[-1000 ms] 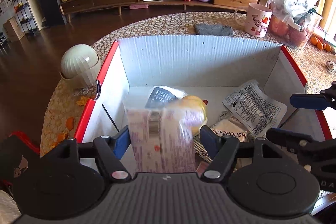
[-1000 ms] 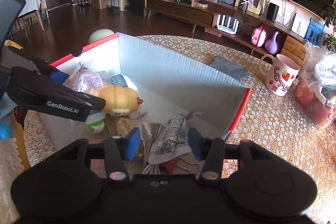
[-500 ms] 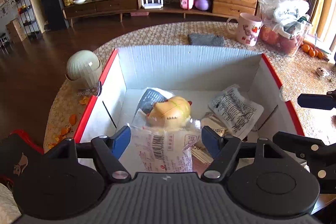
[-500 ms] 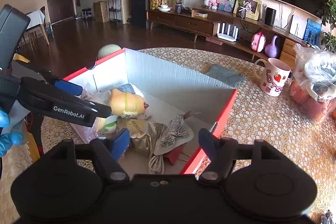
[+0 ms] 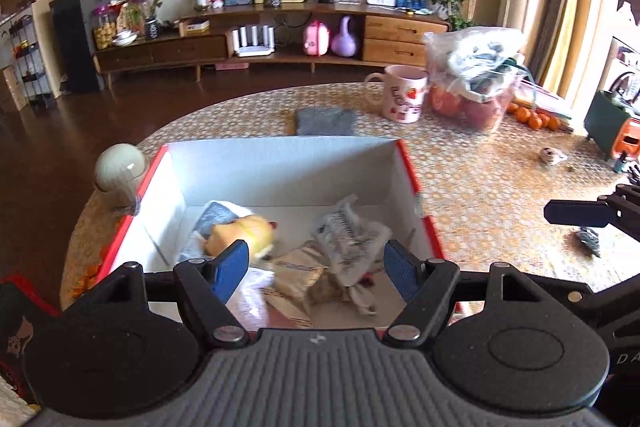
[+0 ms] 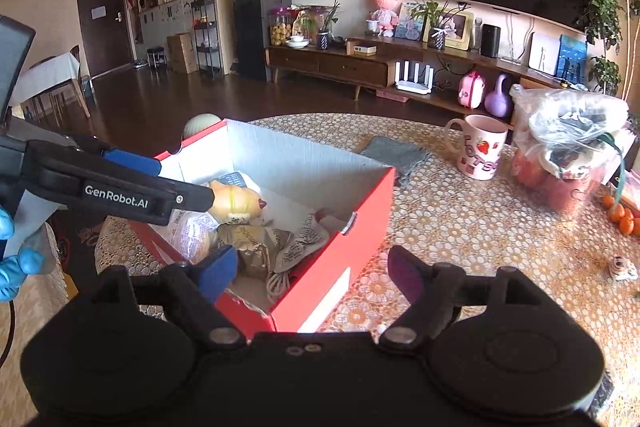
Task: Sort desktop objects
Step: 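Move both grippers back from the box toward the remaining table items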
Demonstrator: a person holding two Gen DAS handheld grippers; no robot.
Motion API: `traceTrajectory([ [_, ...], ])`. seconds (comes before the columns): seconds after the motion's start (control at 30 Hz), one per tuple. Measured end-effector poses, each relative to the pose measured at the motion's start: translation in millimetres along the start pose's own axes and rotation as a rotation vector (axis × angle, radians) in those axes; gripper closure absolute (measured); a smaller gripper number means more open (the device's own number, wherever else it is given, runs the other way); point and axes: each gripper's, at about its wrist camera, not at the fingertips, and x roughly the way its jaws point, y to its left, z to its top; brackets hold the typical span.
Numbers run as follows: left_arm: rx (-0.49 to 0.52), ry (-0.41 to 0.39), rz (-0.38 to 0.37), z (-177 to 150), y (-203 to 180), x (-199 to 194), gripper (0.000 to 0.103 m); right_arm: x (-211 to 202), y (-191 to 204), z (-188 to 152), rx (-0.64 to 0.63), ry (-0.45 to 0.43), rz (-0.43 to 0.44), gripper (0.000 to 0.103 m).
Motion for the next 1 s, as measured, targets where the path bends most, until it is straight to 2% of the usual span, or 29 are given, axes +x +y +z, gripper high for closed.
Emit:
traceTrajectory([
  [0.5,0.099,-0.007,-0.171,2,-107,-8,0.029,-69,-59,-37,0.080,-0.051,-0.108,0.019],
  [1.0,0.163,0.020,-0.264,5,-192,16,0.029,-107,-124,-75,0.145,-0.075,-0.216,0.016],
])
